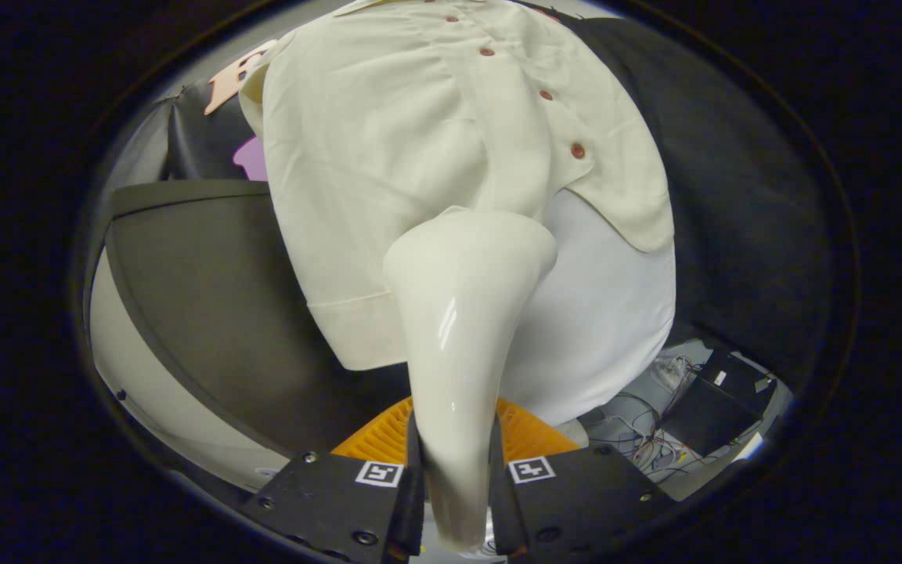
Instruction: Iron the clothes twice with a garment steamer, once on the left side and once on the right side.
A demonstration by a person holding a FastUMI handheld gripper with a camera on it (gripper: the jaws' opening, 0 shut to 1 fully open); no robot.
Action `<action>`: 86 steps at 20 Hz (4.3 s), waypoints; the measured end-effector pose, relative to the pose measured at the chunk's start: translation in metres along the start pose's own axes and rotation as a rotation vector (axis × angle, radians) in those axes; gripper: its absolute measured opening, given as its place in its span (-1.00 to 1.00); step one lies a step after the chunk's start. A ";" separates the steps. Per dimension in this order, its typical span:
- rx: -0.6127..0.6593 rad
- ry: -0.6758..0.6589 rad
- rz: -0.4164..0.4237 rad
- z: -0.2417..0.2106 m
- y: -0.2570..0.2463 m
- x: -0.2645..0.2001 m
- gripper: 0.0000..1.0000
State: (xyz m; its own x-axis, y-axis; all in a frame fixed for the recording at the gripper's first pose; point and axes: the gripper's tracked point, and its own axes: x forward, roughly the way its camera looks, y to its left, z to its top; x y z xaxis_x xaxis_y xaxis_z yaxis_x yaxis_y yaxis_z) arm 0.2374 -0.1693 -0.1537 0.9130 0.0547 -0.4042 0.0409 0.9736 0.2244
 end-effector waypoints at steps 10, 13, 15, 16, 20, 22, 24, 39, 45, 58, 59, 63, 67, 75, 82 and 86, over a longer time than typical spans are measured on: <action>-0.018 0.028 -0.038 0.021 0.002 -0.072 -0.31; -0.066 -0.025 -0.039 0.075 -0.002 -0.100 -0.31; -0.077 -0.084 -0.052 0.121 -0.008 -0.116 -0.31; -0.090 -0.113 -0.061 0.144 -0.012 -0.122 -0.31; -0.140 -0.203 -0.079 0.225 -0.025 -0.137 -0.31; -0.154 -0.240 -0.083 0.264 -0.030 -0.136 -0.31; -0.161 -0.276 -0.081 0.300 -0.033 -0.136 -0.31; -0.131 -0.275 0.003 0.434 -0.089 -0.067 -0.31; -0.107 -0.254 0.091 0.431 -0.092 -0.055 -0.31; -0.111 -0.220 0.052 0.381 -0.113 -0.016 -0.30; -0.114 -0.223 0.036 0.381 -0.114 -0.013 -0.29; -0.143 -0.222 -0.034 0.375 -0.120 -0.003 -0.29; -0.104 -0.216 -0.037 0.363 -0.125 0.000 -0.29; -0.094 -0.103 -0.109 0.293 -0.157 0.009 -0.28; -0.061 -0.013 -0.111 0.234 -0.171 0.019 -0.31; -0.030 0.041 -0.105 0.198 -0.179 0.022 -0.31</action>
State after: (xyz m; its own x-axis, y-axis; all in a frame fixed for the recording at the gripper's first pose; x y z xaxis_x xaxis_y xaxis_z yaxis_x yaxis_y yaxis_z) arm 0.3304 -0.3864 -0.0274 0.8868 -0.0398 -0.4604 0.1231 0.9806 0.1523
